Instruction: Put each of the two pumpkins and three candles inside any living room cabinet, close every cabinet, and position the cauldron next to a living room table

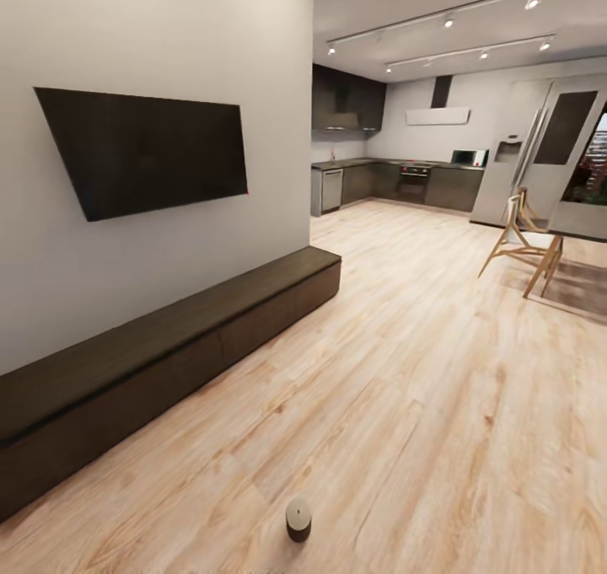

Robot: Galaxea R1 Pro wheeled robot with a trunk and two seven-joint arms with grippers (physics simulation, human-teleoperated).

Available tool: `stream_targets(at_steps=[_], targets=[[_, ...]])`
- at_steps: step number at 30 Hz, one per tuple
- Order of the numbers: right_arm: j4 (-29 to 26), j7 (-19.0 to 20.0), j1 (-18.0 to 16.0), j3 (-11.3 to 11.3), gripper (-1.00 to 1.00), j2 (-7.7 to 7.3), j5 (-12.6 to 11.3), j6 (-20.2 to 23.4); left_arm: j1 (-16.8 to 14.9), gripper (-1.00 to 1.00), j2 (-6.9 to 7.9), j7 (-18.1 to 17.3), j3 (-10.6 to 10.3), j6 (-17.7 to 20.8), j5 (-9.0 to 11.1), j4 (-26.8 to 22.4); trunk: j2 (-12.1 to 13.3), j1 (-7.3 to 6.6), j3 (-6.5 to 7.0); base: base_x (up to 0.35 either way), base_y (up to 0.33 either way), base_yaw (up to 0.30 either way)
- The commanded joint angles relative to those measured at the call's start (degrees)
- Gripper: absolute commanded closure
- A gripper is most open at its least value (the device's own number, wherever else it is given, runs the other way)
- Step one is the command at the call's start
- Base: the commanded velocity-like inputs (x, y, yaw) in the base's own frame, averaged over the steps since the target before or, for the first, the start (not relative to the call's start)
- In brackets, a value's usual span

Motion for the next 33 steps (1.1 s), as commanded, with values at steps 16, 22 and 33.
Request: stream_targets(at_steps=[16, 22, 33], targets=[[0.05, -0.01, -0.06, -0.05, -1.0, 0.09, -0.07, -0.43, 0.03, -1.0, -0.09, -0.02, 0.15, -0.09, 0.11, 0.03, -0.02, 0.0, -0.42, 0.0, 0.0, 0.274], [-0.01, -0.01, -0.06, -0.07, -1.0, 0.06, -0.08, -0.5, 0.03, -1.0, -0.03, -0.02, 0.02, -0.03, 0.28, 0.13, -0.02, 0.0, -0.56, 0.0, 0.0, 0.274], [-0.02, -0.01, -0.06, -0.16, -1.0, 0.01, -0.1, -0.56, 0.03, -1.0, 0.46, -0.02, -0.05, -0.07, 0.04, 0.27, -0.02, 0.0, -1.04, 0.0, 0.0, 0.26]])
